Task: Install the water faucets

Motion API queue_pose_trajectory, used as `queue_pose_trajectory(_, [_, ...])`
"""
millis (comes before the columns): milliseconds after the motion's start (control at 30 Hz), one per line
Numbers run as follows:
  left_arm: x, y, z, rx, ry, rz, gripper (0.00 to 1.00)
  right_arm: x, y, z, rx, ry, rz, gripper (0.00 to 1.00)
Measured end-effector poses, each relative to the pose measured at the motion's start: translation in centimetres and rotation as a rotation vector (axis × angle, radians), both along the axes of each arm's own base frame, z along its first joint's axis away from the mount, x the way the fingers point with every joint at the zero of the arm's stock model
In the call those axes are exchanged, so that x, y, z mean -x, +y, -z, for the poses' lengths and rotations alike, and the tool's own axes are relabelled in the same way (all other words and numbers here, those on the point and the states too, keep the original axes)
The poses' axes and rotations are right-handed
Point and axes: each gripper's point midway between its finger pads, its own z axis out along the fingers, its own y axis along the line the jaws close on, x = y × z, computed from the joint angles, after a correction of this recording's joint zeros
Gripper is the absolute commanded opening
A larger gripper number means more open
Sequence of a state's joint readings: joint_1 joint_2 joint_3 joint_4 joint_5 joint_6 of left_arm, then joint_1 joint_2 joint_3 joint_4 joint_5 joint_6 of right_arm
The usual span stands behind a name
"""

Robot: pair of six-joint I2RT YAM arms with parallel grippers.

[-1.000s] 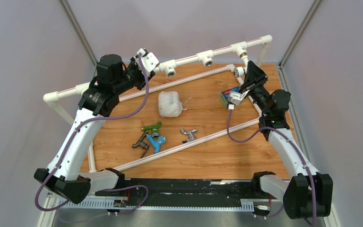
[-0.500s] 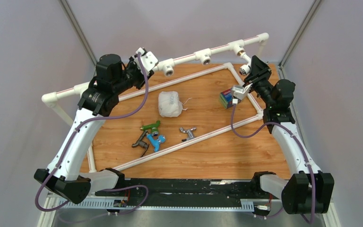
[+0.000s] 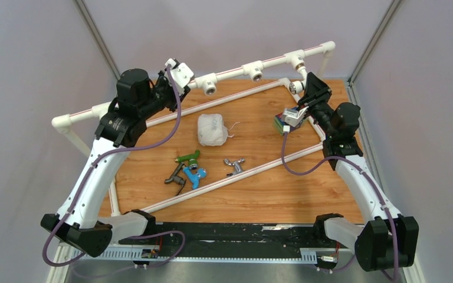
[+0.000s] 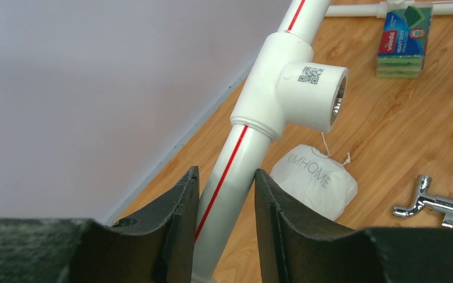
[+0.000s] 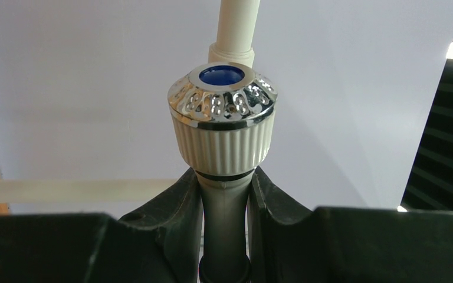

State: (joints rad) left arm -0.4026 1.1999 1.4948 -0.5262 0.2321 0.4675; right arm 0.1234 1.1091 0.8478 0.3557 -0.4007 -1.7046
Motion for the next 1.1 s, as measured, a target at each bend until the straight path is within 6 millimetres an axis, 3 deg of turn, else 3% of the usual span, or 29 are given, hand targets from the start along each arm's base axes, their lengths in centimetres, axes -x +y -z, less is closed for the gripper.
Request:
queue_pose_trajectory(167, [1.7,-0.3,-0.7,0.069,0.03,0.018,0.0,-0.2,0.1,0.2,-0.073,0.032,-0.018,0.0])
queue_pose_trajectory(300, [4.4,-1.1,0.9,0.084,0.127,0.076,0.0,-0.4,0.5,0.4,-0.159,0.069,-0.053,0.0])
queue_pose_trajectory(500, [5.1,-1.3,2.8,0.076,0.206,0.089,0.0,-0.6,1.1,0.2,-0.304,0.126,-0.11,0.0])
queue_pose_trajectory(700, [5.2,-1.3,3.0,0.076,0.218,0.09,0.02,-0.9,1.2,0.1,-0.418,0.162,-0.155,0.0])
queue_pose_trajectory(733, [5.2,-1.3,3.0,0.076,0.219,0.088,0.05,-0.9,1.2,0.1,-0.44,0.171,-0.162,0.0])
queue_pose_trajectory(800, [5.2,-1.3,3.0,0.077,0.219,0.084,0.21,-1.0,1.1,0.0,-0.487,0.191,-0.179,0.0])
queue_pose_trajectory(833, [5.2,-1.2,3.0,0.079,0.221,0.08,0.36,-1.0,1.1,0.1,-0.511,0.202,-0.187,0.0])
queue_pose_trajectory(867, [5.2,-1.1,3.0,0.079,0.222,0.074,0.42,-1.0,1.0,0.1,-0.53,0.21,-0.194,0.0])
queue_pose_trajectory(900, [5.1,-1.0,3.0,0.08,0.224,0.065,0.55,-1.1,0.9,0.1,-0.558,0.221,-0.203,0.0])
queue_pose_trajectory(967, [5.0,-0.6,2.7,0.081,0.222,0.037,0.67,-1.2,0.8,0.1,-0.597,0.239,-0.215,0.0])
queue_pose_trajectory(1100, [4.5,0.5,0.2,0.095,0.176,-0.032,0.74,-1.2,0.6,0.4,-0.66,0.265,-0.238,0.0])
